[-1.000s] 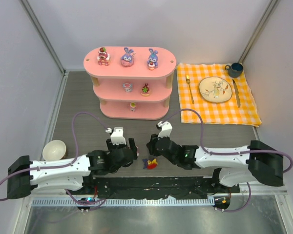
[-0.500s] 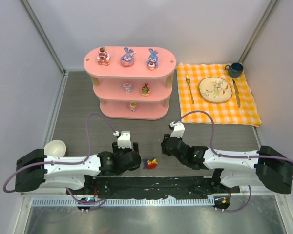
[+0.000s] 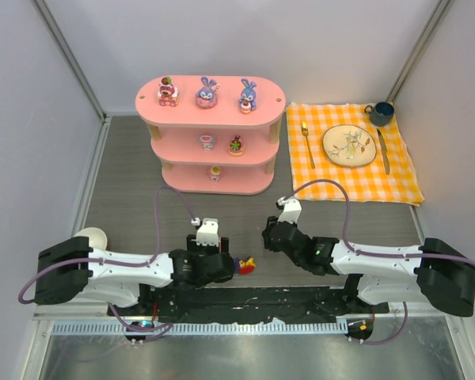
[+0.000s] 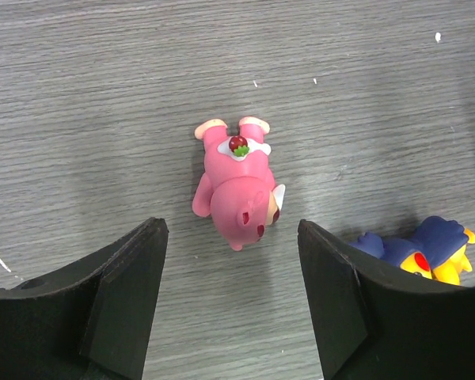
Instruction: Place and organize the plastic toys onto the shelf
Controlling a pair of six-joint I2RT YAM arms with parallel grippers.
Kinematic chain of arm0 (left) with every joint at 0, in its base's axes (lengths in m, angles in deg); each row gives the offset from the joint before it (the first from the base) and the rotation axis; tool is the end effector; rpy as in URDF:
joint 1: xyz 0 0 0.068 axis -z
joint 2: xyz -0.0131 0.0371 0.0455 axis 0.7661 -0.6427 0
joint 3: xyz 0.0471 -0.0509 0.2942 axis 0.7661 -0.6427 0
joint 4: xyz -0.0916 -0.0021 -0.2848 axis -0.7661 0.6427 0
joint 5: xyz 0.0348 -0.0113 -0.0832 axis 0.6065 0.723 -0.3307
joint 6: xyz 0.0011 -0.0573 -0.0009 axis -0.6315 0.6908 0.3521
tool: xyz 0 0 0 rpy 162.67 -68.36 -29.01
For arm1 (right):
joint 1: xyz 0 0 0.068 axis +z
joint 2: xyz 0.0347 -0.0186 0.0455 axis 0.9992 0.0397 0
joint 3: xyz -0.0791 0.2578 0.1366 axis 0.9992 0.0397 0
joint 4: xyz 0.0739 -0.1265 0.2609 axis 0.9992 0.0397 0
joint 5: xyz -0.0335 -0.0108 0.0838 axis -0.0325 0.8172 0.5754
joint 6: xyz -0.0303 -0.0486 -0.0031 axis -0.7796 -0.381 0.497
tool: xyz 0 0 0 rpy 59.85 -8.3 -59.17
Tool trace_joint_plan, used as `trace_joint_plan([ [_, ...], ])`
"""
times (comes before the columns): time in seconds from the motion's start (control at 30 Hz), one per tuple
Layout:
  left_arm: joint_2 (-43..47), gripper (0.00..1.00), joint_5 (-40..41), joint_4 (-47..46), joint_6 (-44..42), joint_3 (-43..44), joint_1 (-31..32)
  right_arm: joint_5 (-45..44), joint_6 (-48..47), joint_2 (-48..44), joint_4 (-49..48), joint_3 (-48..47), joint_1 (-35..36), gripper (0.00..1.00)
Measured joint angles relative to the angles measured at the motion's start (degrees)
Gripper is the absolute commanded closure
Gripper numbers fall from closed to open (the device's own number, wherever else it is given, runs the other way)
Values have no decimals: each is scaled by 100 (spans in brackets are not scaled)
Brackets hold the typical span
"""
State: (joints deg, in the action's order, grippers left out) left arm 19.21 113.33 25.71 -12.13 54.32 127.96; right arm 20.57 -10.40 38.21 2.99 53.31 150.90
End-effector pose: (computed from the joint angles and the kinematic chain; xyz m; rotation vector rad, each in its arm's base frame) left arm 0.0741 -0.2090 0.1596 0.0383 2.2480 -0.2326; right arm 0.1276 0.2049 0.1767 -0.1345 2.1675 0.4163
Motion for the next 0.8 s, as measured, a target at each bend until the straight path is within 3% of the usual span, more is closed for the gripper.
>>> trace_joint_plan([
  [0.2, -284, 29, 92, -103, -9, 52, 4, 17, 15, 0, 11, 39, -20, 60],
  [0.67, -402, 48, 212, -267, -133, 133, 4, 42, 24, 7, 24, 39, -26, 60],
  [0.8, -378, 48, 212, -275, -136, 131, 4, 42, 50, 7, 24, 42, -31, 60],
])
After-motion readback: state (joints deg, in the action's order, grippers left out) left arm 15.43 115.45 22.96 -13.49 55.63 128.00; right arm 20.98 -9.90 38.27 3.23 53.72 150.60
